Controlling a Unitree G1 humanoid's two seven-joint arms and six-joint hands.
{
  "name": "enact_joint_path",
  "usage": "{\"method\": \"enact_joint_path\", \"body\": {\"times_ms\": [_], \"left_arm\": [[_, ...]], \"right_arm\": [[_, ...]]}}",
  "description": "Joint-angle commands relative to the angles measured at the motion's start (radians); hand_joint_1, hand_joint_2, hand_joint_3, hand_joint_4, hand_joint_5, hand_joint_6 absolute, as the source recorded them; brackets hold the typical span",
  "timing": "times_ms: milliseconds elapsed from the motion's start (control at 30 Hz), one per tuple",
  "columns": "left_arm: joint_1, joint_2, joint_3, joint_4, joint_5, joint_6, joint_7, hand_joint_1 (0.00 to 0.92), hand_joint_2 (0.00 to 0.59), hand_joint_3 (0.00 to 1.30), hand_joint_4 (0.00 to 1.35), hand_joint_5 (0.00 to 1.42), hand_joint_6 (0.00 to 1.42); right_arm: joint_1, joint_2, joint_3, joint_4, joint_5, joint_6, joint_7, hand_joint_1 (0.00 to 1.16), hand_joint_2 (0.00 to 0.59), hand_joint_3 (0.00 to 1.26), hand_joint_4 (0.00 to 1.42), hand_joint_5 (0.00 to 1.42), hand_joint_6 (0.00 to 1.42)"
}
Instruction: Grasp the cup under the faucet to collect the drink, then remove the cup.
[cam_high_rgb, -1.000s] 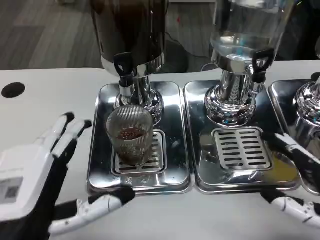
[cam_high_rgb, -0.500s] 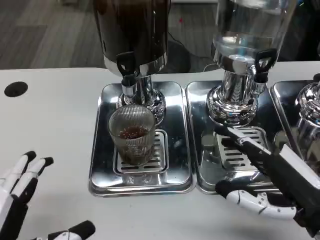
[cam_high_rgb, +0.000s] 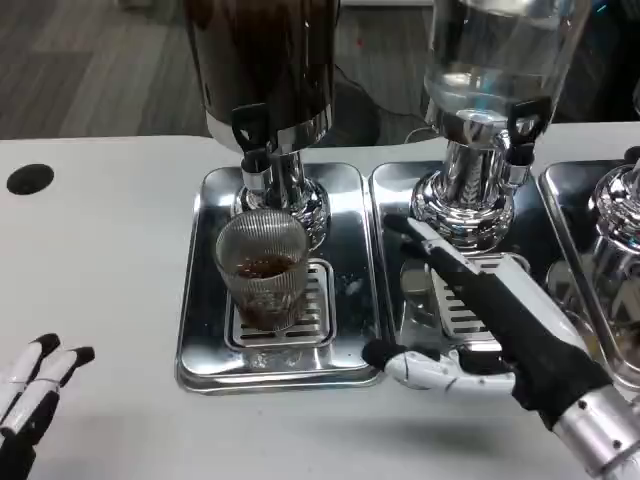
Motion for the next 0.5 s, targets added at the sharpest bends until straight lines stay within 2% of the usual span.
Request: {"method": "enact_joint_path", "body": {"times_ms": [33,500], "left_arm": [[0.019,-0.01,0.011,-0.004,-0.021,-0.026,0.001,0.0,0.028,0.14,0.0,0.1,0.41],[0.089,-0.051,-0.001,-0.036,0.006,-0.059,-0.002,0.0,0.036,0.14,0.01,0.11,0.43]], "right_arm": [[-0.053,0.014,0.008,0.044,-0.016,0.02,-0.022,0.61,0.127,0.06,0.01,0.07,0.03],[-0.211,0.095,0.054,0.217,-0.087,0.043,-0.121,0.63,0.104,0.07,0.04,0.08,0.03]]}}
